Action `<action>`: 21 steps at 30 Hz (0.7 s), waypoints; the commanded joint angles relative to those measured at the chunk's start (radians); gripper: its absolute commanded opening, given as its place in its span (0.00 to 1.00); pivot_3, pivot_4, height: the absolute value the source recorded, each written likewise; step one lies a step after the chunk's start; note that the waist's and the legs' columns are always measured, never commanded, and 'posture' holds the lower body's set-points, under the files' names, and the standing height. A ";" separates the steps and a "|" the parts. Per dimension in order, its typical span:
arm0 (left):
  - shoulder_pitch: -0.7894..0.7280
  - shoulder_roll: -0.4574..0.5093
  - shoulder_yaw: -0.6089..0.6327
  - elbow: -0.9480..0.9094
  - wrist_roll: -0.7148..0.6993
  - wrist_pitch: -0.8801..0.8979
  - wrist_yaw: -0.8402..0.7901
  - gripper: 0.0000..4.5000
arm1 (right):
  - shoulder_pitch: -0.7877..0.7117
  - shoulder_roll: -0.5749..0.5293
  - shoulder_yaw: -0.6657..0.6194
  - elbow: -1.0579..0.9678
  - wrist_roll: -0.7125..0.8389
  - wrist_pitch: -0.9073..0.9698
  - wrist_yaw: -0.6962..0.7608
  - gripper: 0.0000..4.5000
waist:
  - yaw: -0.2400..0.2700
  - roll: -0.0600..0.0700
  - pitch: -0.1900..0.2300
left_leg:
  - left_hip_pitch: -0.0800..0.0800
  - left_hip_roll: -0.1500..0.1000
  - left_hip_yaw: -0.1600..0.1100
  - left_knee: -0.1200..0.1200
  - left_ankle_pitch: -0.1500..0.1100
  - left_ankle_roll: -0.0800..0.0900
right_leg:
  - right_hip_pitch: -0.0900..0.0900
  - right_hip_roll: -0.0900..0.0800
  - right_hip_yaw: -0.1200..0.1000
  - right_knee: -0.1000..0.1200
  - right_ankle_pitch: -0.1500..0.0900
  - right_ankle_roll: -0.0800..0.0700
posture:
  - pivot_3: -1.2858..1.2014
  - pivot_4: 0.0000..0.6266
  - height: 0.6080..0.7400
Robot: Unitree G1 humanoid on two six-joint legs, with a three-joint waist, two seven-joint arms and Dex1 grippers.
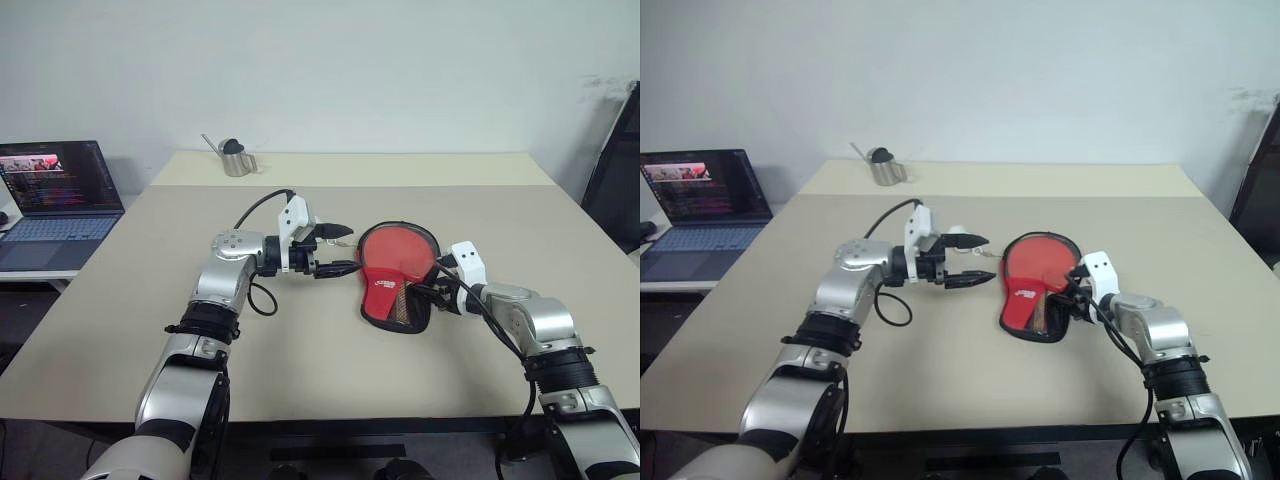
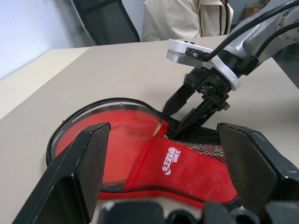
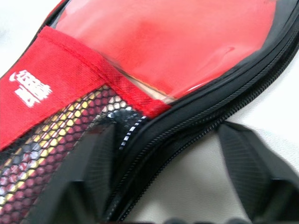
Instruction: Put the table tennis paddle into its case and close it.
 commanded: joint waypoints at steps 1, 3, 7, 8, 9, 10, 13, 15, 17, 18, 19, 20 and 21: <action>-0.015 0.027 0.004 -0.013 -0.007 -0.024 -0.013 0.89 | 0.017 0.010 -0.026 -0.025 0.016 0.046 -0.004 0.47 | 0.000 0.000 0.000 | 0.000 0.000 0.000 0.000 0.000 0.000 | 0.000 0.000 0.000 0.000 0.000 0.000 | 0.52 0.24 1.00; -0.009 0.052 -0.001 -0.001 0.000 -0.029 -0.037 0.89 | 0.024 0.020 -0.039 -0.044 0.030 0.070 -0.003 0.34 | 0.000 0.000 0.000 | 0.000 0.000 0.000 0.000 0.000 0.000 | 0.000 0.000 0.000 0.000 0.000 0.000 | 0.52 0.24 1.00; 0.016 0.102 -0.025 0.014 0.011 -0.048 -0.103 0.89 | 0.033 0.047 -0.072 -0.068 0.059 0.110 -0.017 0.09 | 0.000 0.000 0.000 | 0.000 0.000 0.000 -0.001 0.000 0.000 | 0.000 0.000 0.000 0.000 0.000 0.000 | 0.52 0.24 1.00; 0.028 0.114 -0.037 0.011 0.009 -0.044 -0.132 0.89 | 0.038 0.066 -0.083 -0.079 0.071 0.124 -0.026 0.04 | 0.000 0.000 0.000 | 0.000 0.000 0.000 -0.001 0.000 0.000 | 0.000 0.000 0.000 -0.001 0.000 0.000 | 0.52 0.24 1.00; 0.035 0.120 -0.044 0.008 0.008 -0.041 -0.150 0.89 | 0.042 0.080 -0.091 -0.087 0.078 0.134 -0.032 0.01 | 0.000 0.000 0.000 | 0.000 0.000 0.000 -0.001 0.000 0.000 | 0.000 0.000 0.000 -0.001 0.000 0.000 | 0.52 0.24 1.00; 0.046 0.126 -0.053 -0.007 0.001 -0.028 -0.176 0.89 | 0.050 0.097 -0.091 -0.105 0.086 0.149 -0.037 0.01 | 0.000 0.000 0.000 | 0.000 0.000 0.000 -0.001 0.000 0.000 | 0.000 0.000 0.000 -0.001 0.000 0.000 | 0.52 0.24 1.00; 0.074 0.142 -0.073 -0.044 -0.009 -0.005 -0.226 0.89 | 0.072 0.133 -0.083 -0.155 0.104 0.182 -0.042 0.01 | 0.000 0.000 0.000 | 0.000 0.001 0.000 -0.002 0.000 0.000 | 0.000 0.000 0.000 -0.001 0.000 0.000 | 0.52 0.24 1.00; 0.096 0.157 -0.086 -0.071 -0.013 0.008 -0.261 0.89 | 0.084 0.150 -0.081 -0.188 0.111 0.201 -0.045 0.01 | -0.003 0.000 0.000 | 0.000 0.001 0.000 -0.002 0.000 0.000 | -0.001 0.000 0.000 -0.001 -0.001 -0.001 | 0.52 0.24 1.00; 0.112 0.172 -0.095 -0.093 -0.019 0.018 -0.285 0.89 | 0.097 0.157 -0.080 -0.225 0.119 0.223 -0.044 0.01 | -0.005 0.000 0.000 | 0.000 0.002 0.000 -0.004 0.000 0.000 | -0.001 0.002 0.000 -0.001 -0.002 -0.003 | 0.52 0.24 1.00; 0.118 0.178 -0.098 -0.103 -0.022 0.024 -0.294 0.89 | 0.105 0.159 -0.080 -0.245 0.124 0.235 -0.044 0.01 | -0.006 0.000 0.000 | 0.000 0.002 0.000 -0.005 0.000 0.000 | -0.002 0.002 -0.001 -0.001 -0.002 -0.004 | 0.52 0.24 1.00; 0.123 0.183 -0.102 -0.111 -0.027 0.031 -0.304 0.89 | 0.118 0.155 -0.076 -0.272 0.129 0.250 -0.041 0.01 | -0.006 0.000 0.000 | 0.000 0.003 -0.001 -0.006 0.000 0.000 | -0.003 0.003 -0.001 -0.001 -0.003 -0.005 | 0.52 0.24 1.00; 0.125 0.186 -0.105 -0.116 -0.029 0.035 -0.309 0.89 | 0.126 0.153 -0.074 -0.289 0.131 0.260 -0.039 0.01 | -0.006 0.000 0.000 | 0.000 0.003 -0.001 -0.007 0.000 0.000 | -0.003 0.003 -0.001 -0.001 -0.003 -0.005 | 0.52 0.24 1.00; 0.129 0.190 -0.108 -0.124 -0.033 0.040 -0.319 0.89 | 0.140 0.151 -0.075 -0.315 0.137 0.277 -0.037 0.01 | -0.006 0.000 0.000 | 0.000 0.003 -0.001 -0.009 0.000 0.000 | -0.004 0.004 -0.001 -0.001 -0.004 -0.006 | 0.52 0.24 1.00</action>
